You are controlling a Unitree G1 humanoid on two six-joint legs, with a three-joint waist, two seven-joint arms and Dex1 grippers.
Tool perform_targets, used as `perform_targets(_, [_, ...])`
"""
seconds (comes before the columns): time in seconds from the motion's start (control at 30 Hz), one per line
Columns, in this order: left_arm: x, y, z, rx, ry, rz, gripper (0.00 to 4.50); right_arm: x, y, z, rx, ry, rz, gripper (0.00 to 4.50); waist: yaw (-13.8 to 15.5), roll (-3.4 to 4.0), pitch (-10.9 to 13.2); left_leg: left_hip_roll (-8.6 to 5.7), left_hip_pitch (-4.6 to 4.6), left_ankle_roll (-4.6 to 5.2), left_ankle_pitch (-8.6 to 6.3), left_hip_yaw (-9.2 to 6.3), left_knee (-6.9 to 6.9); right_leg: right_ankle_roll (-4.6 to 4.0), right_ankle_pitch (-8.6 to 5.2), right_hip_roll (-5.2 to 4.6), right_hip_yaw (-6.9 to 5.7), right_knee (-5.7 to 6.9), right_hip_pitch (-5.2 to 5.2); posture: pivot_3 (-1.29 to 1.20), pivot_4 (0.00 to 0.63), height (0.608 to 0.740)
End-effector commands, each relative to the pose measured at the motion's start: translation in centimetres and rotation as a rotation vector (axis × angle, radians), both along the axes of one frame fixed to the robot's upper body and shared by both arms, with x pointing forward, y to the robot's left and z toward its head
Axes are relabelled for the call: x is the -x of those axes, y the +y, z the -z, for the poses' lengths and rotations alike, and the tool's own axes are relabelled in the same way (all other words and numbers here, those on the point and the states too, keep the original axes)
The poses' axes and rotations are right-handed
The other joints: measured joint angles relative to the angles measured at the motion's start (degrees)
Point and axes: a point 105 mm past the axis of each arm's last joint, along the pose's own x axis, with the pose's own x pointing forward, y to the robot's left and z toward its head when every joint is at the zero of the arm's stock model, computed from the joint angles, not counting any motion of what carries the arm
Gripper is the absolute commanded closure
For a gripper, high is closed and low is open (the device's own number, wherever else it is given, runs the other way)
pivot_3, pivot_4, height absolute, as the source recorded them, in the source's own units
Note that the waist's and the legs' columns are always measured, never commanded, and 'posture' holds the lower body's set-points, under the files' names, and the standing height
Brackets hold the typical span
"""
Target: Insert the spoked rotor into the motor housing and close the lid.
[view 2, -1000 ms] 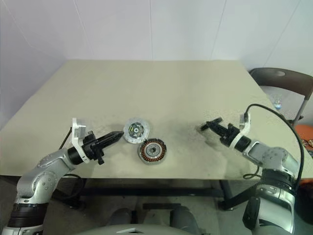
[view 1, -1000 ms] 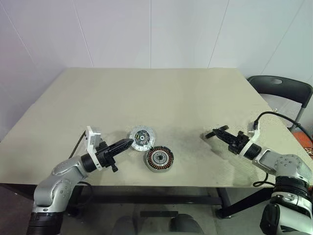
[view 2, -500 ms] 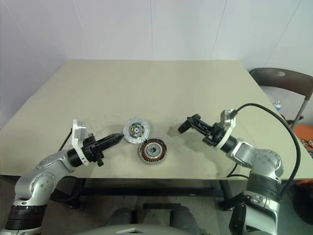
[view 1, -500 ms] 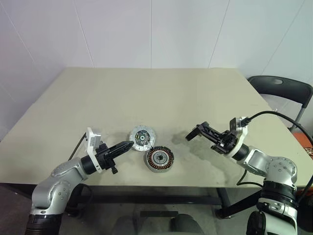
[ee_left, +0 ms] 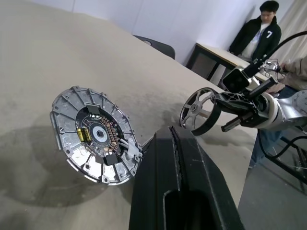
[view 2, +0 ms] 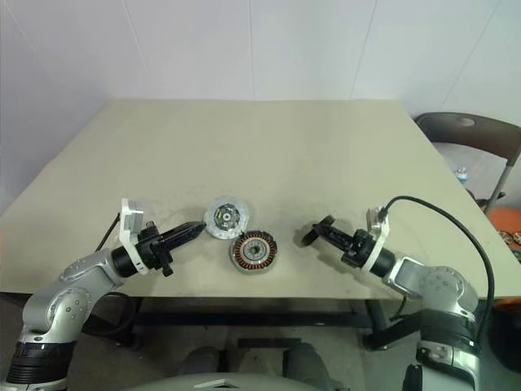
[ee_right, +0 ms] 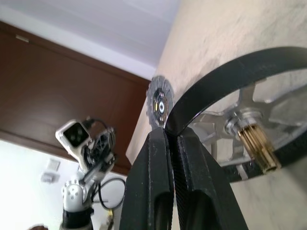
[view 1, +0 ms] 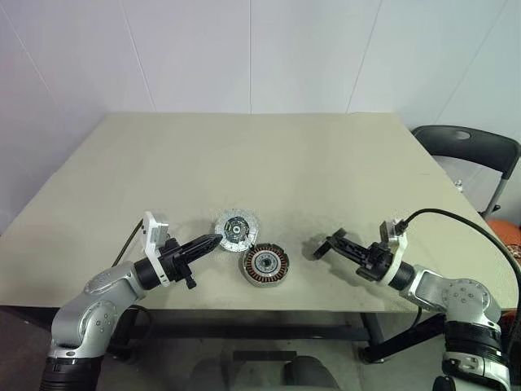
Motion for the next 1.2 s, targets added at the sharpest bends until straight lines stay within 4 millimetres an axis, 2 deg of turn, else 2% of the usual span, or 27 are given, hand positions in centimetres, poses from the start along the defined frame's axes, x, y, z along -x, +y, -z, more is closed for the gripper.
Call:
perform_targets(0.03, [-0.4,0.2,-0.3,-0.008,-0.042,0.003,4.50,0.4,-1.3,1.8,0.115,0.041,0.014,4.36,0.00,-0.04,-0.03,0.00,0.07,0.00,0.00,-0.01,0.00,0.03,-0.02,0.00,-0.01,-0.08,0.02,0.00,0.000,0.740])
perform_targets(0.07, [-0.4,0.3,-0.1,-0.009,-0.040,0.003,4.50,0.5,-1.6,2.2,0.147,0.046,0.015,4.36,0.00,-0.05,-0.05,0.00,0.08,-0.01,-0.01,-0.01,0.00,0.03,-0.02,0.00,-0.01,-0.11,0.03,0.00,0.000,0.740])
perform_targets(0.17, [-0.3,0.5,0.3,-0.011,-0.039,0.004,4.50,0.7,-2.1,2.7,0.206,0.044,0.006,3.73,0.04,-0.17,-0.15,0.00,0.08,-0.17,-0.11,-0.02,0.02,0.04,-0.01,0.00,-0.01,-0.38,0.18,0.00,0.000,0.740])
perform_targets(0.37, [-0.1,0.9,1.3,-0.018,-0.032,0.009,4.50,0.7,-4.4,3.1,0.313,0.044,0.037,1.66,-0.23,-0.45,-0.31,0.00,0.08,-0.03,-0.21,0.07,0.01,0.00,0.02,-0.05,-0.01,-0.61,0.28,0.00,0.000,0.740])
perform_targets(0.5, [0.0,0.9,1.4,-0.018,-0.034,0.014,4.50,0.6,-5.7,3.3,0.344,0.049,0.062,1.66,-0.05,-0.33,-0.26,0.01,-0.01,0.00,-0.22,0.10,-0.05,-0.09,0.09,-0.04,-0.01,-0.61,0.13,0.00,0.000,0.740])
perform_targets(0.67, [-0.1,0.9,1.5,-0.021,-0.036,0.016,4.50,0.7,-6.4,3.6,0.344,0.055,0.082,1.66,0.01,-0.34,-0.26,0.00,-0.01,0.16,-0.13,0.10,-0.12,-0.09,0.09,-0.03,-0.01,-0.62,0.13,0.00,0.000,0.740])
perform_targets(0.77, [-0.1,0.9,1.6,-0.023,-0.036,0.018,4.50,0.6,-6.3,3.6,0.332,0.051,0.087,2.29,0.04,-0.37,-0.28,-0.01,-0.01,0.16,-0.13,0.09,-0.05,-0.08,0.08,-0.04,-0.01,-0.63,0.15,0.00,0.000,0.740])
perform_targets(0.97, [0.0,0.8,1.7,-0.025,-0.035,0.022,4.50,0.7,-6.0,3.5,0.330,0.044,0.072,4.06,-0.05,-0.74,-0.50,0.00,0.04,0.03,-0.25,0.09,0.14,0.02,0.02,-0.09,-0.01,-0.74,0.35,0.00,0.000,0.740])
perform_targets(1.07, [0.0,0.8,1.5,-0.022,-0.037,0.022,4.50,0.4,-5.4,2.6,0.294,0.013,0.062,4.07,-0.03,-0.71,-0.49,-0.03,0.04,0.05,-0.27,0.22,0.16,0.03,0.02,-0.25,-0.02,-0.80,0.35,0.00,0.000,0.740])
perform_targets(1.2, [-0.1,0.7,1.0,-0.014,-0.036,0.022,4.50,-0.6,-3.1,-1.2,0.140,-0.098,0.025,4.07,-0.07,-0.54,-0.38,-0.04,0.02,0.05,-0.27,0.22,0.11,0.04,0.05,-0.25,-0.02,-0.73,0.25,0.00,0.000,0.740])
